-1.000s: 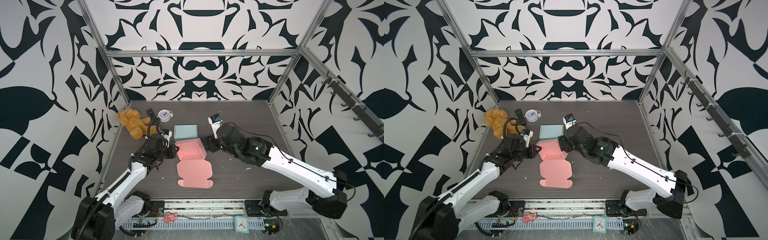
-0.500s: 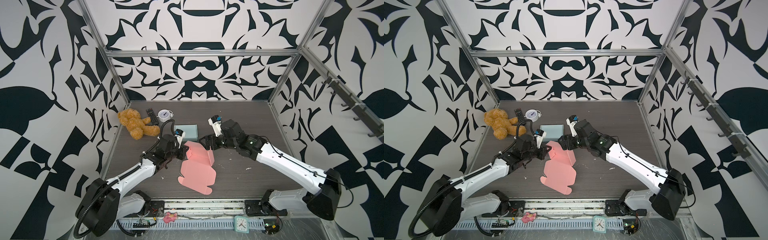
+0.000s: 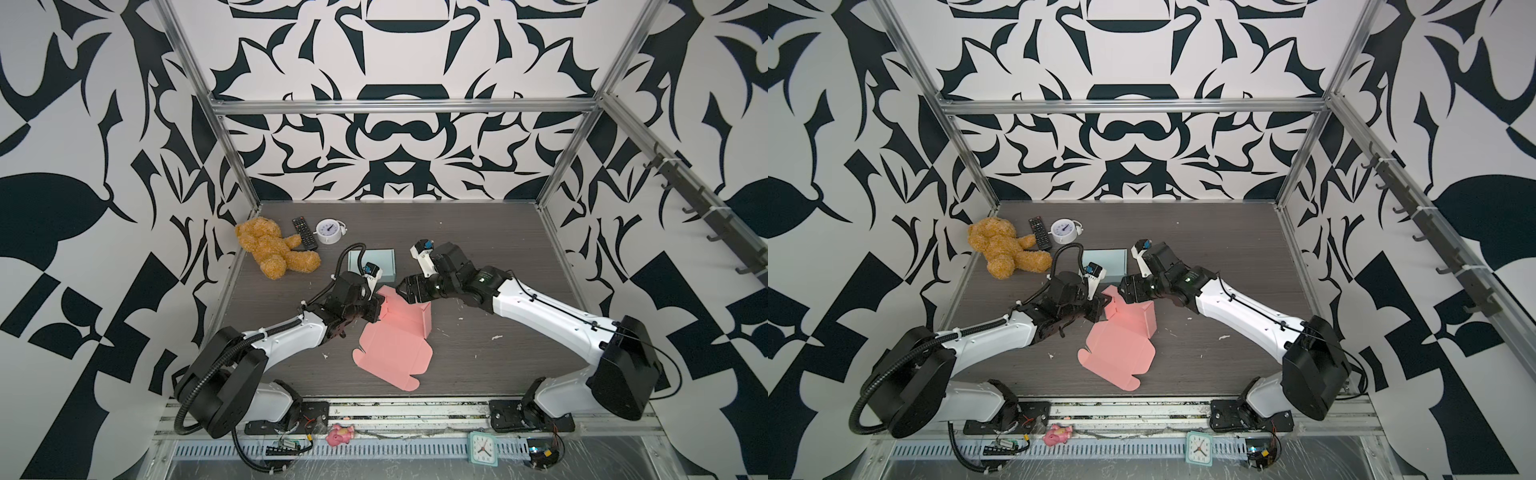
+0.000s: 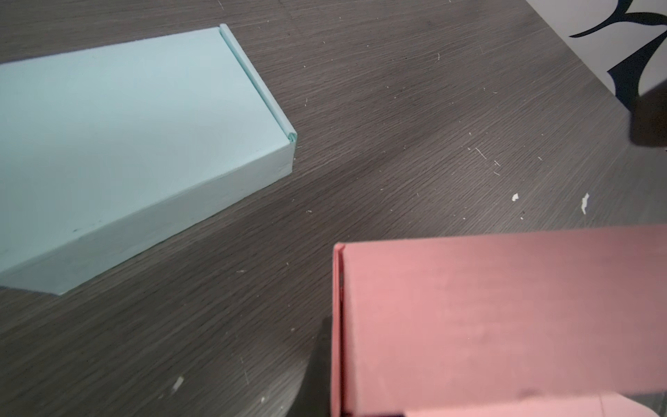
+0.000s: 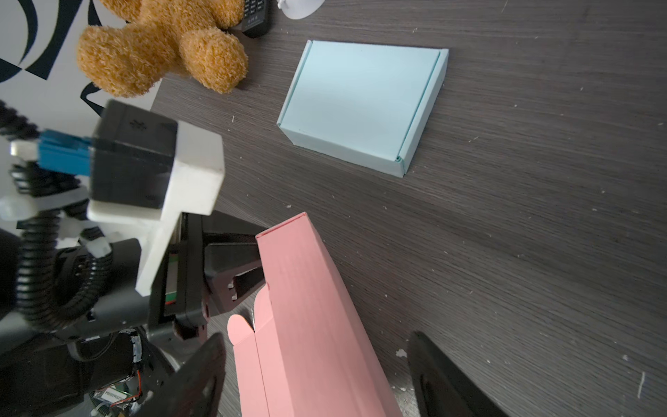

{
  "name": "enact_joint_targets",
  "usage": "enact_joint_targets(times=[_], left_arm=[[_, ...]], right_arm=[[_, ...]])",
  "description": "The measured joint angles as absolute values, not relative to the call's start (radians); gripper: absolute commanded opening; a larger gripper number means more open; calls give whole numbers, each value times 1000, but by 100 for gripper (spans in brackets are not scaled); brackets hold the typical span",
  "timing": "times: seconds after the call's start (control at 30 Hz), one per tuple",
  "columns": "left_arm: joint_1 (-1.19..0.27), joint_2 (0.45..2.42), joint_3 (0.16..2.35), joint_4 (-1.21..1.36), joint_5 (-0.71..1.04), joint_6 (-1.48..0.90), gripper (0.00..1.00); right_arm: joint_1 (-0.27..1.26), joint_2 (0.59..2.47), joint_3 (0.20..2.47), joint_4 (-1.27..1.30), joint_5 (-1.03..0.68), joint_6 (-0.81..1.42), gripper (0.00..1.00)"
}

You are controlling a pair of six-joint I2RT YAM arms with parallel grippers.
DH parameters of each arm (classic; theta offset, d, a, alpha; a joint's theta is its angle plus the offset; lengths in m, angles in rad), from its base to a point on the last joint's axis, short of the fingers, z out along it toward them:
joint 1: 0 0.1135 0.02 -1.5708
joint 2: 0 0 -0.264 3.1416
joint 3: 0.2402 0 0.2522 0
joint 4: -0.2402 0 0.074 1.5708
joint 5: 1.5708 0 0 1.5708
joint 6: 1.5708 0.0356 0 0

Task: Fold the paper box

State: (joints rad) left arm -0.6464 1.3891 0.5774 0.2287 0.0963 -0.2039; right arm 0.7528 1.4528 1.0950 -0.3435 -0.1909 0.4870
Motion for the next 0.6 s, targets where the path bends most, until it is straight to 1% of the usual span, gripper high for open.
enact_joint_targets(times=[0.5, 0.6], left_arm=[[-693, 1448, 577, 303, 14, -152, 9], [-704, 1460, 577, 329, -9, -146, 11]], right_arm=[[775, 1577, 1091, -388, -175, 419, 81], [777, 1599, 1091, -401, -173, 412, 81]])
